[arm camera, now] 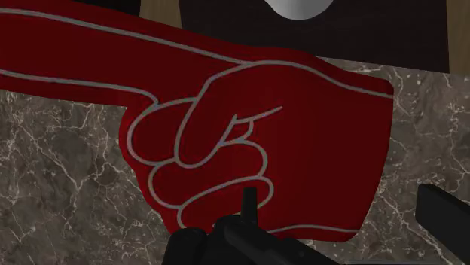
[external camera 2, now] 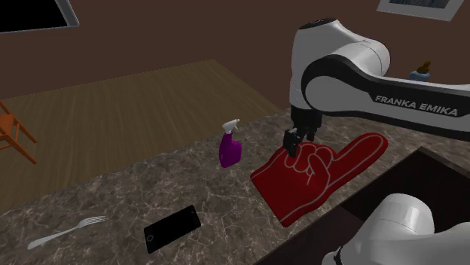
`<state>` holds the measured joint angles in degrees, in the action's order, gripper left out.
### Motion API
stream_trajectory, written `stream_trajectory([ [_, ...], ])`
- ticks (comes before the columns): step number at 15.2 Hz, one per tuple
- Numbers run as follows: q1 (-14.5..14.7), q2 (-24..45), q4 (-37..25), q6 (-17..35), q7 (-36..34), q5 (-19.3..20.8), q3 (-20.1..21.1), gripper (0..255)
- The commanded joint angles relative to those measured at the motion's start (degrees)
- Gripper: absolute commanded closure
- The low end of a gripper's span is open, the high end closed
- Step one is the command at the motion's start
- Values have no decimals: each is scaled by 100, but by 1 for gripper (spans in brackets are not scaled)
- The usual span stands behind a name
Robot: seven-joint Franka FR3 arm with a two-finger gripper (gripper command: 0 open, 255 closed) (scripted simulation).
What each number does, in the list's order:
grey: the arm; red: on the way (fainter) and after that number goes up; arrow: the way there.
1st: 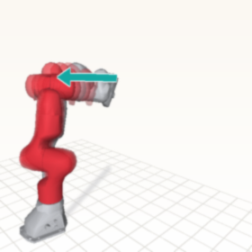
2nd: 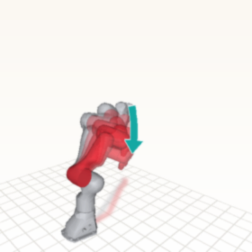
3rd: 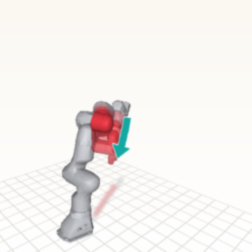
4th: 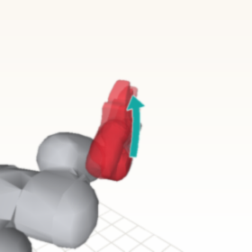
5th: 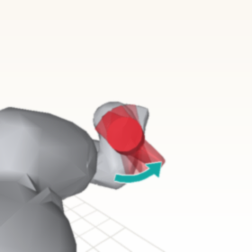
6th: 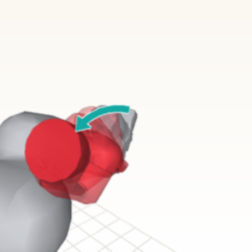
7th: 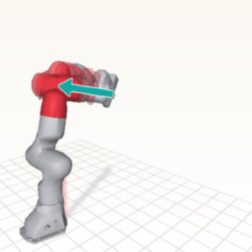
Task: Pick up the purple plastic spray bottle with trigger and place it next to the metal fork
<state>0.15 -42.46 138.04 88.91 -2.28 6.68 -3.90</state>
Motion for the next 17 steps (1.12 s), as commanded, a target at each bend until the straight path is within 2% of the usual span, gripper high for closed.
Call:
stream_trajectory([
  [1, 0, 0, 0, 0, 0, 0, 0, 0],
  [6, 380, 250, 377, 1364, 1909, 147, -1019, 0],
  [10, 864, 777, 373, 2356, 3526, -39, -1880, 0],
  [14, 1595, 1499, 109, 3116, 5309, -612, -2790, 0],
  [17, 2296, 2131, -245, 3443, 6793, -1344, -3506, 0],
])
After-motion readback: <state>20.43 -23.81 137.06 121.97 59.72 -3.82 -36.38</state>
